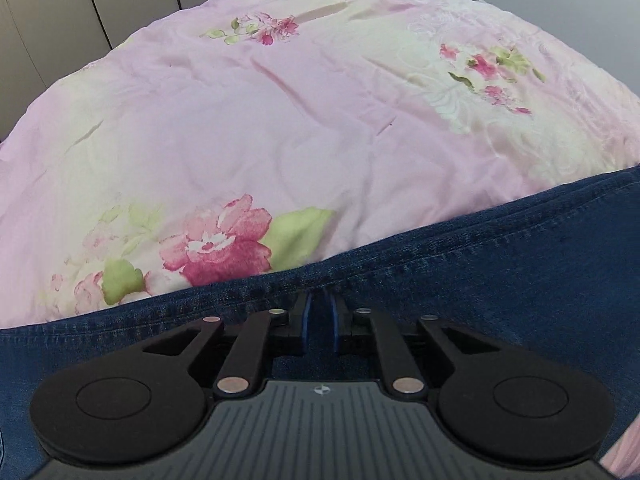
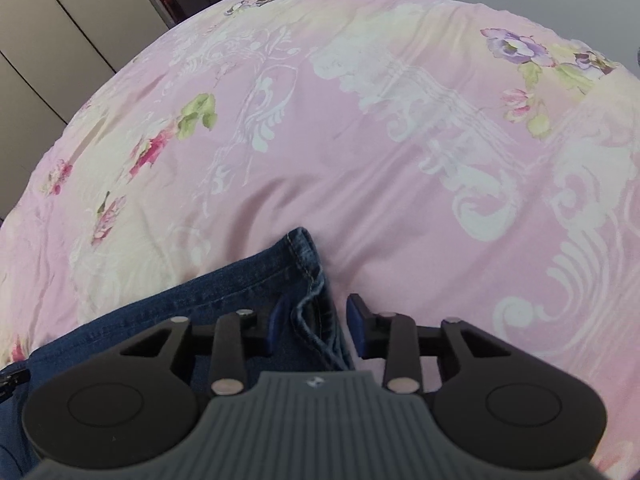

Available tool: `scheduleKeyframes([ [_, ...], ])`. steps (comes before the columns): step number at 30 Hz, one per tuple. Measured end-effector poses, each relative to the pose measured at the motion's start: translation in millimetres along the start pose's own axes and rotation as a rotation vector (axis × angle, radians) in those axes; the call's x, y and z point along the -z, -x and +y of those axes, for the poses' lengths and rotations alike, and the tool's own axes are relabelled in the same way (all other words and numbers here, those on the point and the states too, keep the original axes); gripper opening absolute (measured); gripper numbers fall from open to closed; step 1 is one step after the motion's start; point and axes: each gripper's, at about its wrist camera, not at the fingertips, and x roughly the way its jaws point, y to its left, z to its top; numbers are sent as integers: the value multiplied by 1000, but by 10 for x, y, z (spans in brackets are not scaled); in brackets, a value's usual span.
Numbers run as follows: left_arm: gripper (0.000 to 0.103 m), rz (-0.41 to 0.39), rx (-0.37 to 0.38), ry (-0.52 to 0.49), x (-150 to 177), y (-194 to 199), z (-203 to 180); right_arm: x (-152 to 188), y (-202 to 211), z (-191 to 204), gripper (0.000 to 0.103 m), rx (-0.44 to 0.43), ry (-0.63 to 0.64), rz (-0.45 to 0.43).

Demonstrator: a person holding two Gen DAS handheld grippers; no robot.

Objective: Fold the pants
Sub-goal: 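Lift the leg hems with the right gripper toward the left gripper at the waist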

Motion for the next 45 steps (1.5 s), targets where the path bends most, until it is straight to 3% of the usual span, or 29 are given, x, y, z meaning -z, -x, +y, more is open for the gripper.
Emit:
scheduleKeyframes([
  [1, 13, -7, 19, -7, 29, 57, -8, 50, 81, -41, 49, -15, 2, 13],
  [5, 13, -16, 78, -47, 194, 228, -109, 263, 198, -236, 47, -9, 10, 81],
  [9, 15, -19, 98, -60, 364, 397, -130, 402, 73, -416, 47, -94, -55, 143],
  [13, 17, -19, 82, -24, 510, 578, 0, 435, -19, -344, 38, -113, -54, 158],
  [15, 18, -19, 65, 5, 593, 681, 108, 436, -5, -262, 30, -87, -27, 162],
  [16, 18, -21, 57, 21, 634, 730, 162, 424, 13, -212, 22, -75, -15, 166],
  [17, 18, -25, 50, 41, 697, 793, 228, 410, 45, -176, 16, -73, -12, 167],
  [20, 19, -38, 34, 86, 893, 977, 423, 377, 233, -15, 14, -47, 33, 129],
  [24, 22, -50, -23, 121, 1163, 1206, 717, 287, 647, 252, 14, -96, 9, 51],
  [31, 22, -117, -46, 265, 1573, 1663, 1332, 206, 1407, 1338, 11, -250, 63, -41],
  [35, 22, -163, -68, 313, 1779, 1896, 1668, 297, 1605, 2262, 11, -326, 132, -50],
  [40, 22, -192, -67, 411, 2053, 2062, 2077, 576, 1528, 3495, 11, -386, 228, -27],
  [45, 22, -204, 8, 491, 2285, 2054, 2270, 1268, 1159, 4719, 11, -442, 349, 68],
])
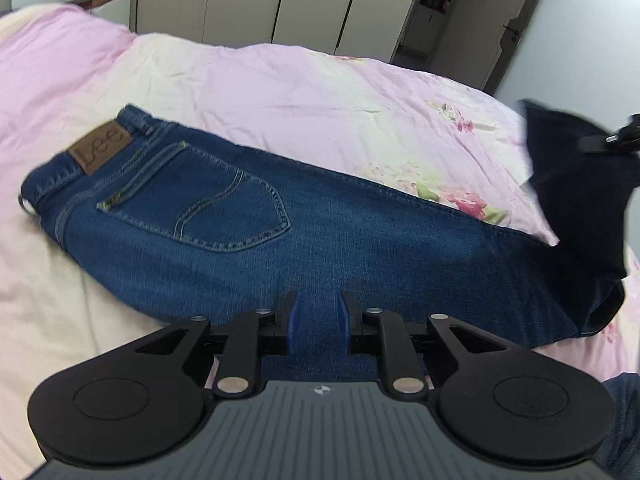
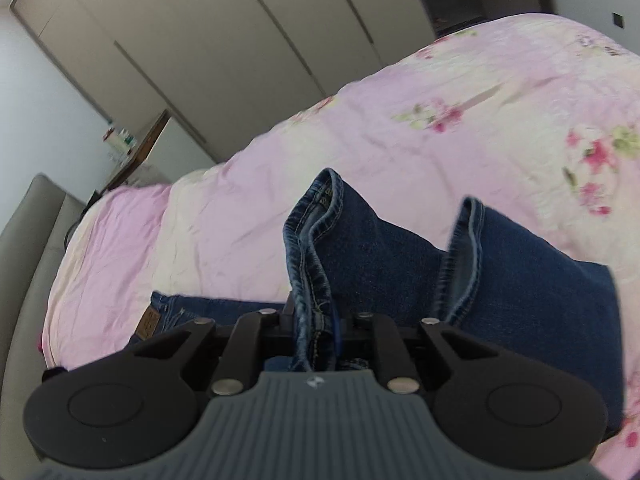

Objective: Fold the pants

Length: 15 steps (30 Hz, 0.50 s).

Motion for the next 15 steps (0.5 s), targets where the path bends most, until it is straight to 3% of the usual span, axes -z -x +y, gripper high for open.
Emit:
scheduleKeyframes([
  [4, 22, 1, 59, 58, 135, -57, 121, 559, -821, 548, 11, -22, 78, 139],
  [8, 22, 0, 112, 100, 285, -151, 203, 1279, -1414, 771, 11, 29, 193, 242],
  [10, 23, 17, 112, 116, 351, -223, 226, 1533, -1582, 758, 11, 52, 218, 270],
  [13, 23, 34, 80, 86, 376, -263, 179, 1744, -1618, 604, 24, 11, 179, 280],
  [14, 24, 25, 83, 78, 380, -249, 161, 1797, -1555, 580, 31, -5, 165, 266],
  [15, 29, 18, 88, 78, 384, -241, 155, 1833, -1485, 573, 31, -22, 163, 249],
])
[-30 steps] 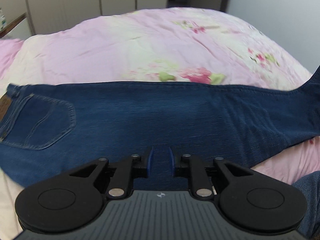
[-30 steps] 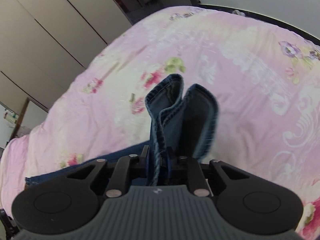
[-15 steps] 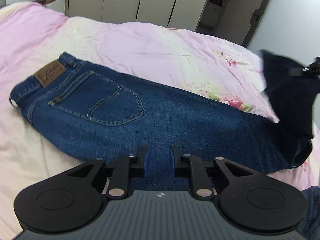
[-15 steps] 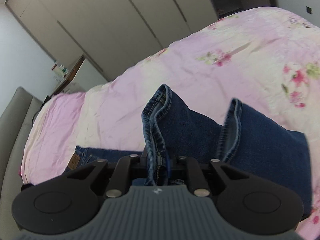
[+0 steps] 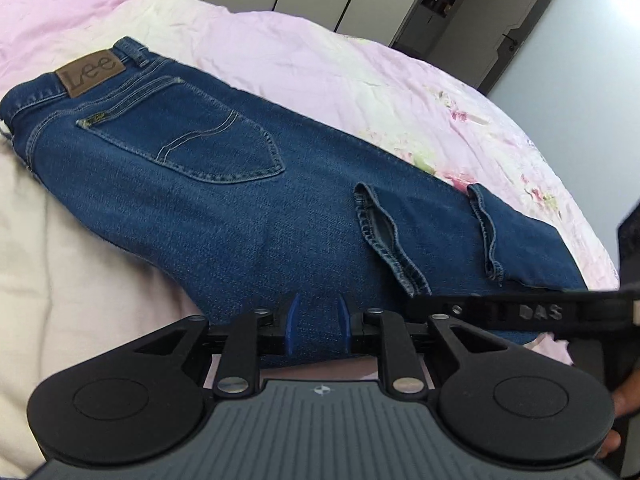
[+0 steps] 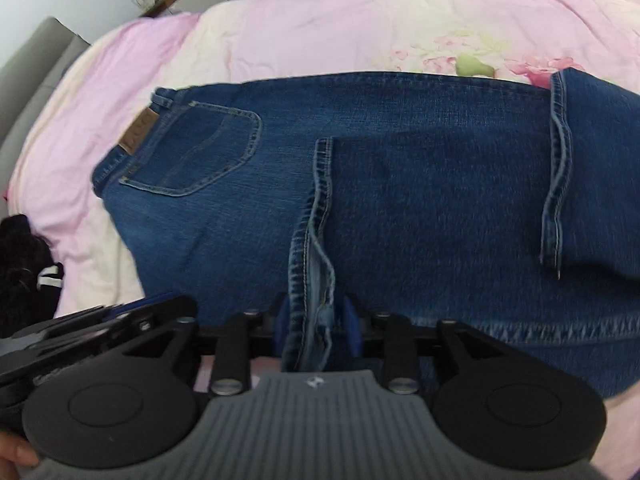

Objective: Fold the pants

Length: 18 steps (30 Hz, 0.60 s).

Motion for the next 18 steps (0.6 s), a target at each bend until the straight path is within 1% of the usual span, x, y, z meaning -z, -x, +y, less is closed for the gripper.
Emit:
scheduleKeyframes([
  [1, 30, -5, 4, 4, 3, 1, -1, 44, 80, 4, 30, -7, 10, -20],
  [2, 30, -5, 5, 7, 5, -9, -5, 118, 216, 25, 32, -5, 32, -53],
  [4, 30, 5, 7, 13, 7, -30, -35, 176, 420, -13, 34, 23, 67, -113],
  [6, 30, 4, 14, 6, -12, -56, -100, 152, 579, -115, 34, 109, 101, -162],
  [7, 31, -3, 8, 1, -14, -62, -131, 89, 628, -192, 37, 175, 109, -180],
  [9, 31, -4, -7, -11, -20, -108, -192, -94, 643, -388, 42, 292, 89, -181],
  [10, 31, 4, -7, -13, -21, -130, -210, -170, 614, -485, 45, 328, 78, -175],
  [11, 31, 9, -9, -12, -23, -151, -230, -238, 561, -569, 51, 356, 70, -164],
  [12, 31, 10, -10, -11, -26, -165, -248, -294, 476, -638, 54, 370, 63, -133],
  [13, 31, 10, -8, -12, -34, -181, -271, -324, 376, -701, 56, 362, 51, -100],
  [14, 31, 11, -7, -16, -39, -199, -297, -338, 288, -755, 59, 353, 40, -78],
  [15, 31, 13, -9, -23, -43, -216, -323, -334, 187, -771, 60, 368, 53, -64],
  [16, 31, 15, -11, -28, -43, -229, -345, -324, 93, -752, 58, 406, 86, -57],
  [17, 31, 18, -8, -32, -42, -240, -365, -311, 37, -741, 50, 436, 106, -59],
  [18, 31, 20, -1, -38, -42, -246, -385, -277, 48, -768, 42, 456, 98, -68],
])
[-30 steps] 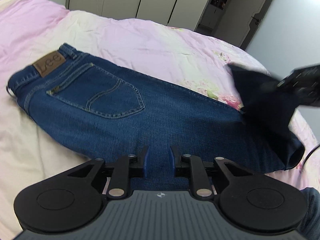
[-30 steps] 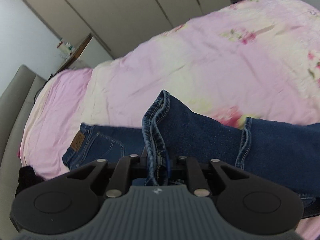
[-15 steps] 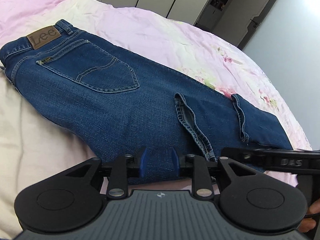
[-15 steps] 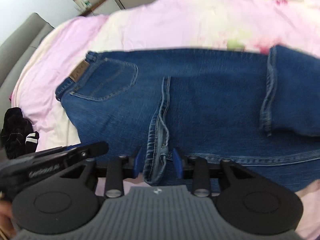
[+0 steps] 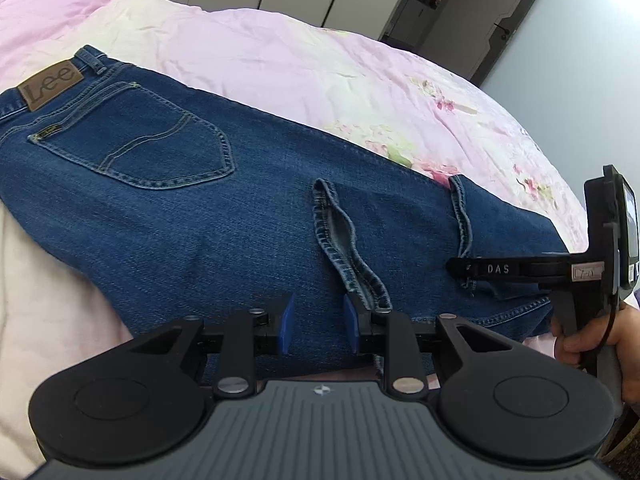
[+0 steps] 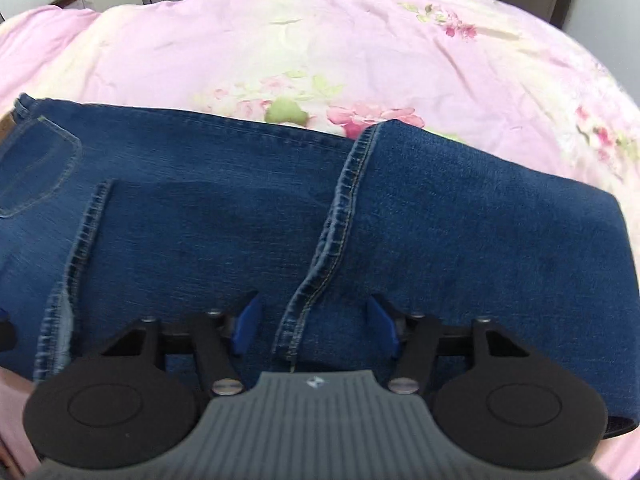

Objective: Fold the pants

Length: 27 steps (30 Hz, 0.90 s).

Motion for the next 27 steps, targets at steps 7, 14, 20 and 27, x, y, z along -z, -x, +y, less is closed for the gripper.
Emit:
scheduleKeyframes([
  [7, 31, -25, 15, -8, 6, 52, -73, -50, 550, -317, 0, -144, -132, -57],
  [14, 31, -74, 66, 117, 16, 216, 91, -187, 1143, 71, 0, -452, -142, -156],
  [20, 31, -66, 95, 265, 25, 226, 345, 141, 655, 682, 0, -419, -57, -6],
  [27, 38, -40, 114, 240, -1, 165, 343, 516, 513, 635, 24, -460, -51, 42],
])
